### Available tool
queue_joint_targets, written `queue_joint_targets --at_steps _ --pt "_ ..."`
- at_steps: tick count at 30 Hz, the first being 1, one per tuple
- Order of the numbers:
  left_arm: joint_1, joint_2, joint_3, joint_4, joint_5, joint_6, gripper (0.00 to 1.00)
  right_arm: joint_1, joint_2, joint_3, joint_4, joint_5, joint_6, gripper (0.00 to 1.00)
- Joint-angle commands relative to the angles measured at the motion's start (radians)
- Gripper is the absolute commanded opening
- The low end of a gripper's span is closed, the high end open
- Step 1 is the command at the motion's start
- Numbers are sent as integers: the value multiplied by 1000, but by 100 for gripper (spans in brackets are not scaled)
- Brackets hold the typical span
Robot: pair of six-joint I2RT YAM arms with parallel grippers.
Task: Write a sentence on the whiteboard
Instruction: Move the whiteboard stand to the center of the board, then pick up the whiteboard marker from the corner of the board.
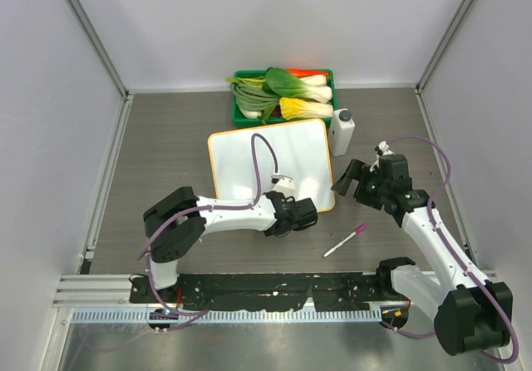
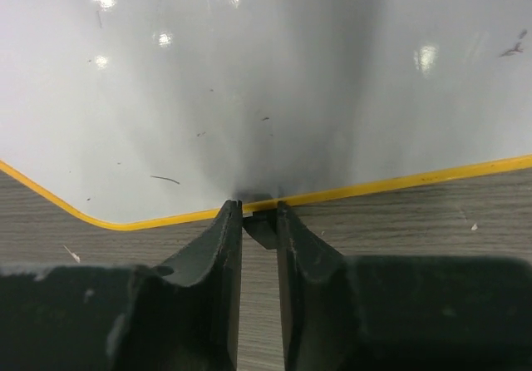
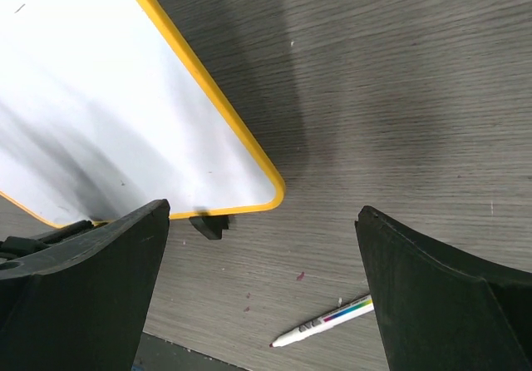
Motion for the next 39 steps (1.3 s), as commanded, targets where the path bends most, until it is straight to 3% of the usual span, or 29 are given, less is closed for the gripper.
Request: queue_joint_targets --at_steps 1,5,13,17,23,30,34,39 --pt "-3 -9 13 -98 -82 -23 33 -4 -39 63 -30 25 -17 99" --pt "-6 -80 -21 -64 -64 11 52 -2 -51 89 -53 33 -17 100" --pt "-67 -316 -28 -3 -35 48 78 -4 -104 86 -79 40 -8 100" --pt "-67 -456 -74 48 -25 54 98 -2 -110 91 -105 39 -17 99" --pt "-64 -667 -174 221 30 161 100 -4 -119 85 -118 24 1 99" --pt "-64 -802 -303 398 143 252 100 -4 -124 85 -108 11 15 100" --pt "-64 -797 -352 477 225 284 100 -4 -114 86 -108 10 16 100" --pt "-68 -650 -314 508 330 315 100 -2 -95 66 -79 -21 45 99"
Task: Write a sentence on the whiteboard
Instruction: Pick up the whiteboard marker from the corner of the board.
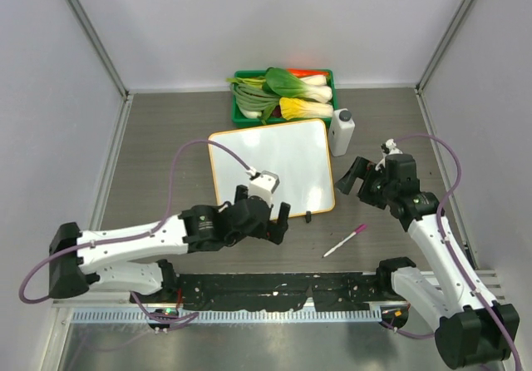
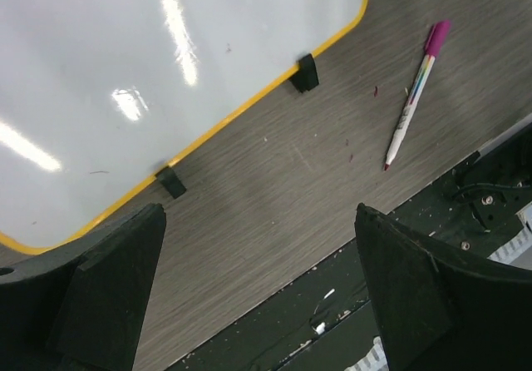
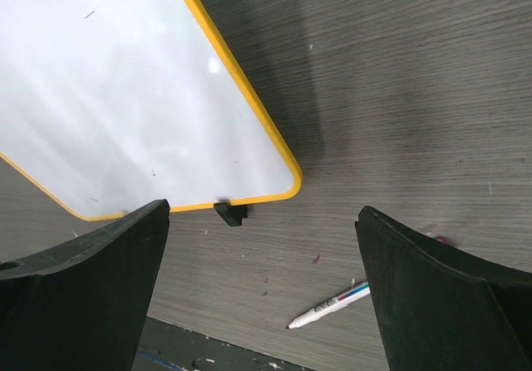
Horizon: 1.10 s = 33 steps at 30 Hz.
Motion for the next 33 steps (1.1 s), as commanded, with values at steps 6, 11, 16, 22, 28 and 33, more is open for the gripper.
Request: queue_joint_targets --at_steps 6,11,16,22,28,33 --pt "-108 323 132 200 145 96 99 -5 40 -3 30 -20 37 99" --pt "-194 520 262 235 120 146 98 -5 41 -3 25 28 46 99" --pt "-239 673 350 344 125 212 92 -16 95 -15 28 28 72 99" --pt "-240 791 438 340 88 255 79 -39 96 -24 27 17 74 99" --pt "-237 848 465 326 -1 286 70 -53 87 -24 24 2 58 99" --pt "-214 888 461 329 39 288 62 -54 83 -24 22 5 52 99"
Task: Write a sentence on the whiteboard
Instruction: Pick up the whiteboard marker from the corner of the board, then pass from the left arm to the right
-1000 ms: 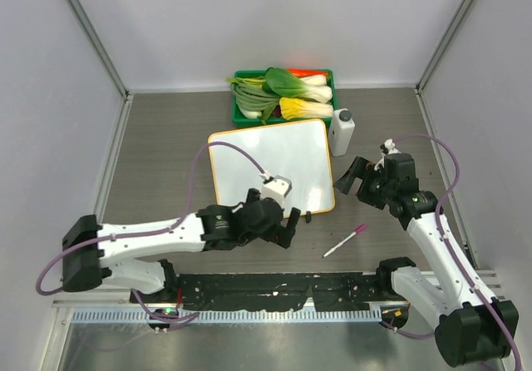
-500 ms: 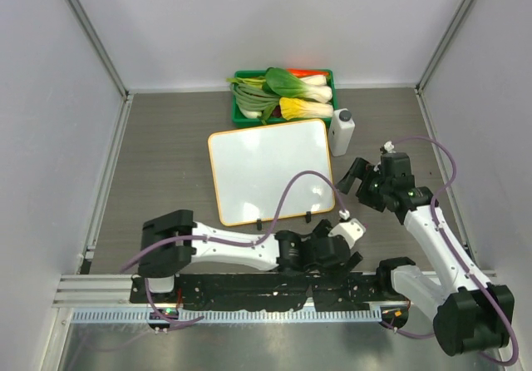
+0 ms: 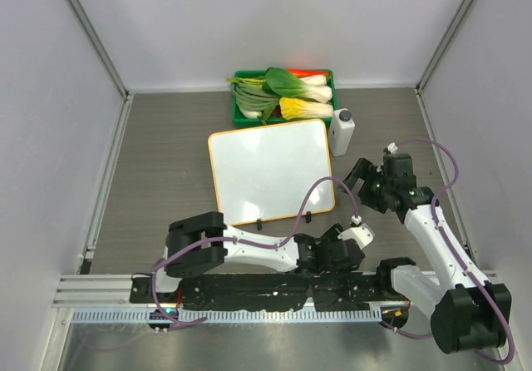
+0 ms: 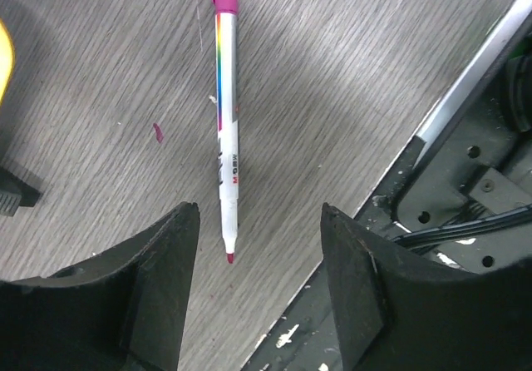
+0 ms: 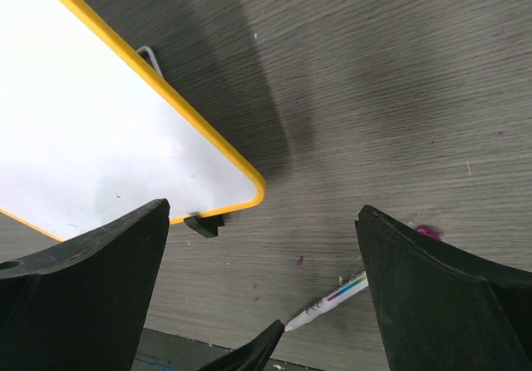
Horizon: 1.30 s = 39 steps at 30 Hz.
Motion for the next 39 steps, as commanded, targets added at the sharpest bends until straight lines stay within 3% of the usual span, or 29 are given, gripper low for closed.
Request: queue_joint_targets --at_steps 1,12,16,17,25,30,39 --pt "28 29 22 41 4 14 56 -6 -28 1 12 -1 -1 99" --pt "48 86 21 -8 40 1 29 -7 -52 11 -3 21 -13 99" --pt "46 85 -2 -5 23 1 2 -7 -71 16 -13 33 -14 99" --pt "49 85 -5 -5 23 3 0 -9 -77 22 -14 33 -17 100" --pt "49 -45 -42 14 46 14 0 -7 -221 66 -2 134 -51 100" --pt "75 -174 -67 10 87 21 0 -9 -265 111 9 114 -96 99" --pt "301 -349 -146 22 296 3 0 -7 -259 217 -25 50 -96 99"
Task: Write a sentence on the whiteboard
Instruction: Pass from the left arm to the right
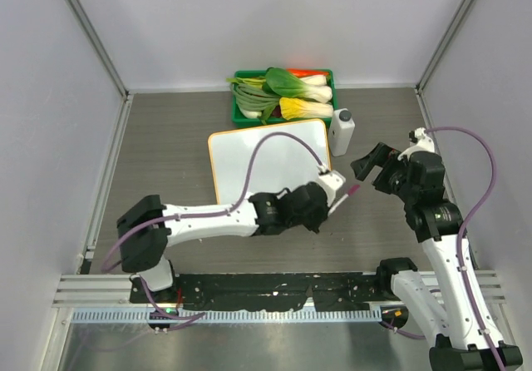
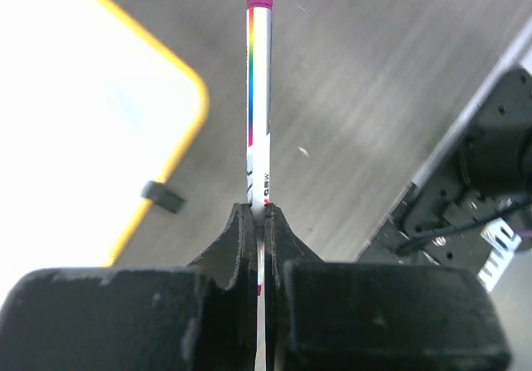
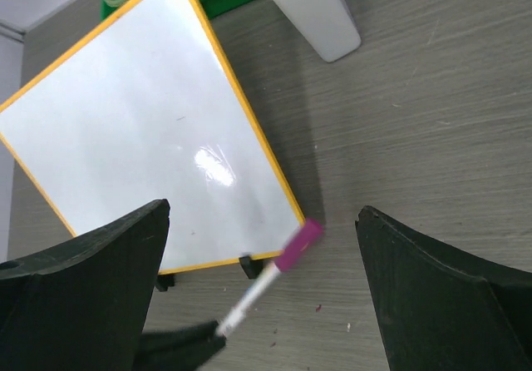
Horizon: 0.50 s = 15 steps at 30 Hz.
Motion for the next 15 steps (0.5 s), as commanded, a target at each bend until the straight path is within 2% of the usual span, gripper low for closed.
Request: queue_joint_targets --at_steps 1,9,11,15 --pt "140 -97 -55 20 117 -5 0 -4 4 78 14 -99 -14 99" --pt "349 -280 -149 3 298 -25 0 -1 45 44 145 -388 20 99" --pt "383 -338 -160 -21 329 -26 0 13 64 14 206 -452 61 96" --pt "429 -456 -184 -54 367 -34 0 79 79 -35 338 -495 150 94"
